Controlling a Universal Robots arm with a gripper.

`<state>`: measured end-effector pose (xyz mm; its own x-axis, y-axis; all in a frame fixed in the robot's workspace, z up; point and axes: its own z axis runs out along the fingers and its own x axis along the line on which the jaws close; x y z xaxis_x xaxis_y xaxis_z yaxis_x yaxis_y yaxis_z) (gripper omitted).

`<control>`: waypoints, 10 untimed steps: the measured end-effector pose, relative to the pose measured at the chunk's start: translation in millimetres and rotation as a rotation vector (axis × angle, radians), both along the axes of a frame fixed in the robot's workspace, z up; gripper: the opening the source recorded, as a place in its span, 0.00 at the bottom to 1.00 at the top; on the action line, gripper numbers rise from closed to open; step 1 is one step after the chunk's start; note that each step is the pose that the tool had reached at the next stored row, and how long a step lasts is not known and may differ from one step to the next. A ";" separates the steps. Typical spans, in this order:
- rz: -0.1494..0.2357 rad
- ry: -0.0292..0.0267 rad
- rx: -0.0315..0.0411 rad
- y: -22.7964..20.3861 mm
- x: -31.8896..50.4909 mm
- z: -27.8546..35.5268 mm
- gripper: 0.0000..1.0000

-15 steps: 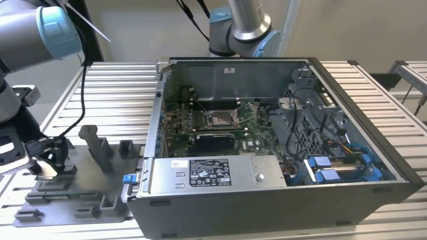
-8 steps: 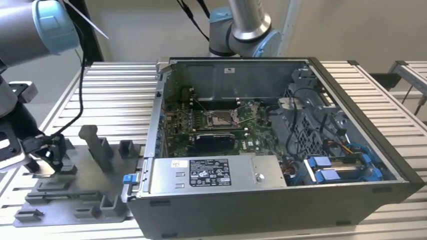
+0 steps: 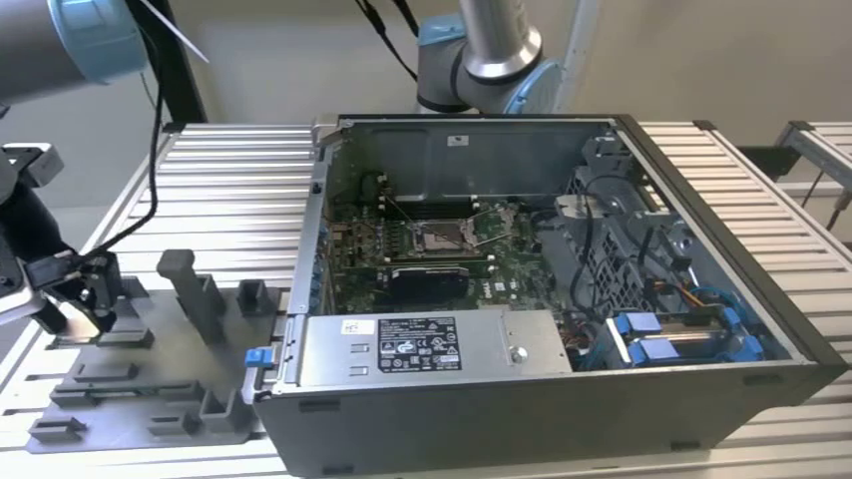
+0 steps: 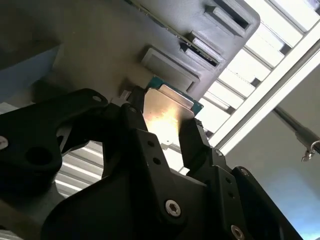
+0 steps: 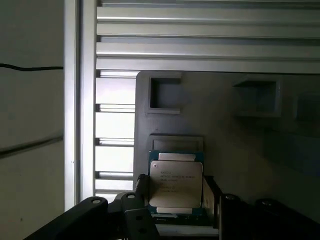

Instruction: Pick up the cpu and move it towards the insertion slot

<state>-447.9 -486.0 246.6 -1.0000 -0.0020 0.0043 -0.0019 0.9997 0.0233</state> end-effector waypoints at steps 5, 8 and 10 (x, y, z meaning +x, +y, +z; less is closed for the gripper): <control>0.000 -0.0002 0.0001 0.0 -0.1 22.8 0.00; 0.000 -0.0001 -0.0005 0.0 -0.1 34.5 0.00; 0.000 -0.0002 -0.0005 0.0 -0.1 34.7 0.00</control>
